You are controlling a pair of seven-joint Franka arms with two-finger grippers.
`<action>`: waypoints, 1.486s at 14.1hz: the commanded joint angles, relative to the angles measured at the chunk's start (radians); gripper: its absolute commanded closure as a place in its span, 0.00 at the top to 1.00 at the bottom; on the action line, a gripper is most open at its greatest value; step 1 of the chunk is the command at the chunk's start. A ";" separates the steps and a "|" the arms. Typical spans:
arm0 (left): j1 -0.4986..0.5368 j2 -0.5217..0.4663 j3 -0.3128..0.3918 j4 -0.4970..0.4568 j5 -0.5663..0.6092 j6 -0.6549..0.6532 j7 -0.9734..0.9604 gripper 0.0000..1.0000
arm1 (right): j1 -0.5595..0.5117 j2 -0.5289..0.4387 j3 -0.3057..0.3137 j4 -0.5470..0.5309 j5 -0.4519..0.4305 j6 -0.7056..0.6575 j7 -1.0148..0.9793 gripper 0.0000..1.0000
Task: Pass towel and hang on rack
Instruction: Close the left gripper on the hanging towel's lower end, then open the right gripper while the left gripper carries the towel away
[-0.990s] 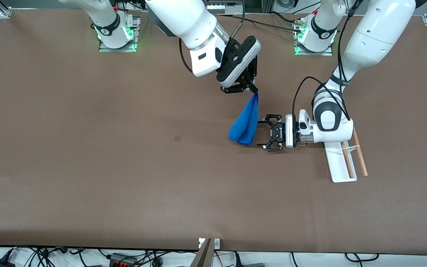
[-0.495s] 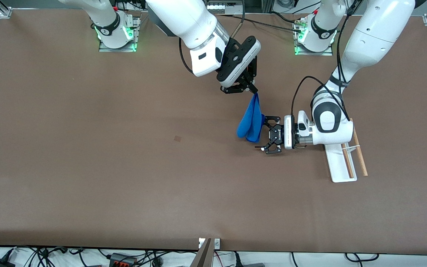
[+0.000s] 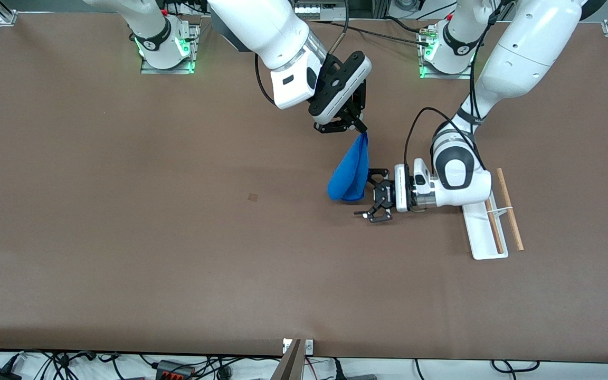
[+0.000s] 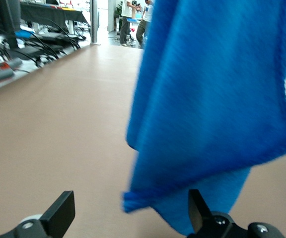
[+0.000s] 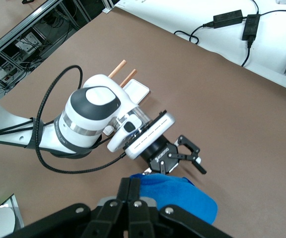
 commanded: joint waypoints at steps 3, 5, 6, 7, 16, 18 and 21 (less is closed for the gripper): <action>-0.022 0.013 -0.003 0.042 -0.017 0.014 0.052 0.99 | 0.010 0.010 -0.006 0.026 -0.016 -0.002 0.016 0.00; -0.022 0.013 -0.005 0.032 -0.017 0.011 0.103 0.61 | 0.010 0.010 -0.006 0.026 -0.016 -0.002 0.016 0.00; -0.022 0.013 -0.009 0.031 -0.018 0.011 0.125 0.39 | 0.010 0.012 -0.006 0.026 -0.016 -0.002 0.016 0.00; -0.023 0.011 -0.009 0.031 -0.020 0.011 0.127 0.26 | 0.010 0.010 -0.006 0.026 -0.016 -0.002 0.016 0.00; -0.014 0.002 0.003 0.028 -0.009 0.014 0.026 0.00 | 0.010 0.010 -0.006 0.026 -0.017 -0.002 0.016 0.00; -0.007 -0.027 0.014 0.031 0.098 0.014 -0.125 0.00 | 0.010 0.010 -0.006 0.026 -0.017 -0.002 0.014 0.00; 0.038 -0.106 0.020 0.037 0.363 -0.010 -0.394 0.00 | 0.008 0.010 -0.006 0.024 -0.060 -0.007 0.014 0.49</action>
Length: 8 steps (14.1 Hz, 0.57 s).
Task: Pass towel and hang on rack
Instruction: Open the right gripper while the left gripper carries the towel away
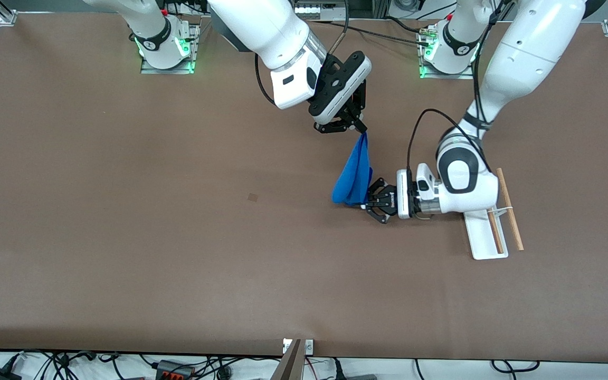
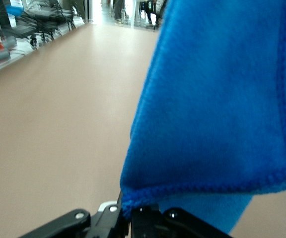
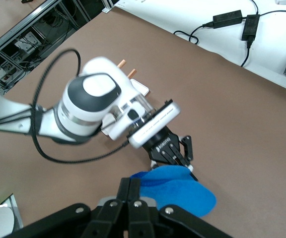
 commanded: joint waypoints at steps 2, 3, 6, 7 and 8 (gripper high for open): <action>0.052 -0.105 0.021 -0.016 0.215 -0.105 -0.230 0.00 | 0.007 0.010 -0.008 0.020 -0.096 -0.014 0.014 1.00; 0.064 -0.128 0.034 -0.014 0.284 -0.122 -0.267 0.00 | 0.007 0.010 -0.011 0.020 -0.100 -0.030 0.014 1.00; 0.112 -0.186 0.038 -0.016 0.444 -0.202 -0.428 0.00 | -0.009 -0.002 -0.020 0.021 -0.181 -0.118 0.016 1.00; 0.124 -0.200 0.044 -0.016 0.479 -0.226 -0.474 0.00 | -0.010 -0.014 -0.041 0.021 -0.215 -0.164 0.016 1.00; 0.151 -0.217 0.055 -0.017 0.542 -0.242 -0.514 0.00 | -0.009 -0.033 -0.067 0.021 -0.223 -0.216 0.016 1.00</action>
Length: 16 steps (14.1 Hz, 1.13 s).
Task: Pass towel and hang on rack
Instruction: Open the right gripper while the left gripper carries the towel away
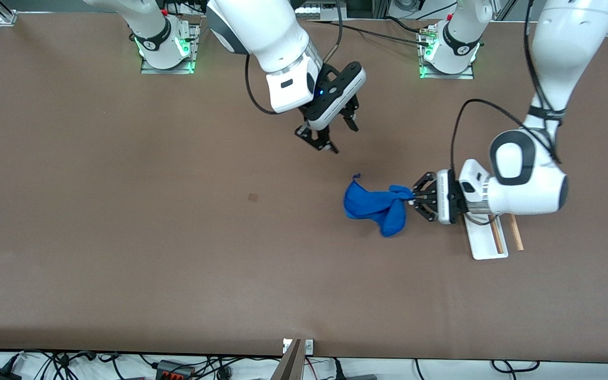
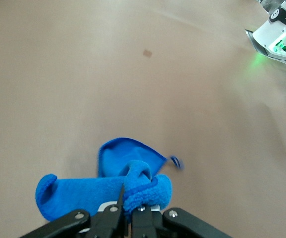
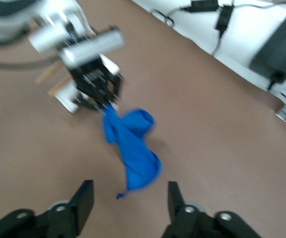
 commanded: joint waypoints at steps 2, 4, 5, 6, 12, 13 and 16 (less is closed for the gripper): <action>0.094 -0.059 0.017 -0.018 0.145 -0.089 -0.140 0.00 | -0.003 -0.051 -0.095 0.018 -0.035 -0.207 0.022 1.00; 0.149 -0.056 0.027 0.034 0.213 -0.164 -0.230 0.00 | -0.001 -0.054 -0.183 0.018 -0.036 -0.326 0.071 1.00; 0.169 -0.056 0.029 0.059 0.265 -0.195 -0.299 0.00 | -0.001 -0.057 -0.226 0.018 -0.033 -0.382 0.096 1.00; 0.189 -0.059 0.029 0.067 0.297 -0.217 -0.344 0.00 | -0.008 -0.056 -0.275 0.018 -0.030 -0.425 0.120 1.00; 0.285 0.039 0.035 0.286 0.402 -0.398 -0.438 0.00 | -0.185 -0.053 -0.331 0.015 -0.038 -0.575 0.269 1.00; 0.307 0.050 0.035 0.294 0.405 -0.398 -0.435 0.00 | -0.227 -0.053 -0.331 0.015 -0.038 -0.577 0.271 1.00; 0.348 0.105 0.035 0.320 0.425 -0.398 -0.375 0.00 | -0.352 -0.068 -0.325 0.018 -0.038 -0.611 0.274 1.00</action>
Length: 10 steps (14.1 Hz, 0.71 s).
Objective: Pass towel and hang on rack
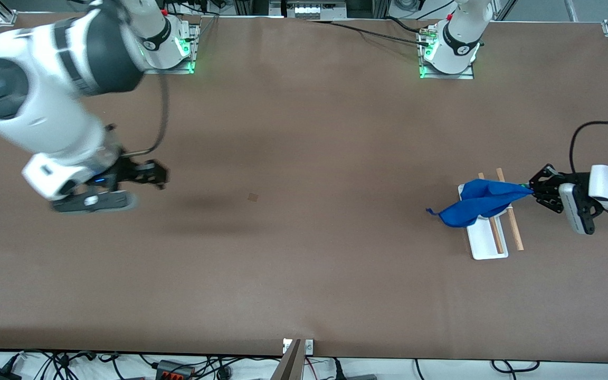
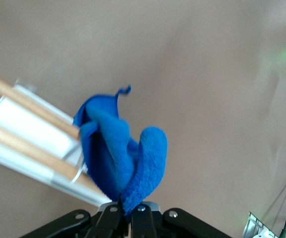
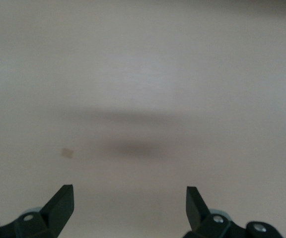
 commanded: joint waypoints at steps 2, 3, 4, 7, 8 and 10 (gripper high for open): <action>0.021 0.088 -0.005 0.103 0.048 -0.029 0.079 0.00 | -0.131 -0.046 0.023 0.006 -0.006 -0.036 0.043 1.00; 0.029 0.093 -0.002 0.106 0.077 -0.029 0.085 0.00 | -0.158 -0.058 0.023 0.002 -0.009 -0.036 0.040 1.00; 0.036 0.102 -0.002 0.111 0.085 -0.025 0.096 0.00 | -0.187 -0.084 0.026 -0.017 -0.010 -0.036 0.039 1.00; 0.050 0.143 -0.001 0.178 0.100 -0.032 0.145 0.00 | -0.341 -0.135 0.132 -0.025 -0.009 -0.065 0.035 1.00; 0.058 0.152 -0.001 0.177 0.110 -0.031 0.157 0.00 | -0.378 -0.149 0.147 -0.031 -0.010 -0.094 0.034 1.00; 0.075 0.178 -0.001 0.183 0.108 -0.023 0.205 0.00 | -0.436 -0.153 0.177 -0.032 -0.010 -0.093 -0.050 1.00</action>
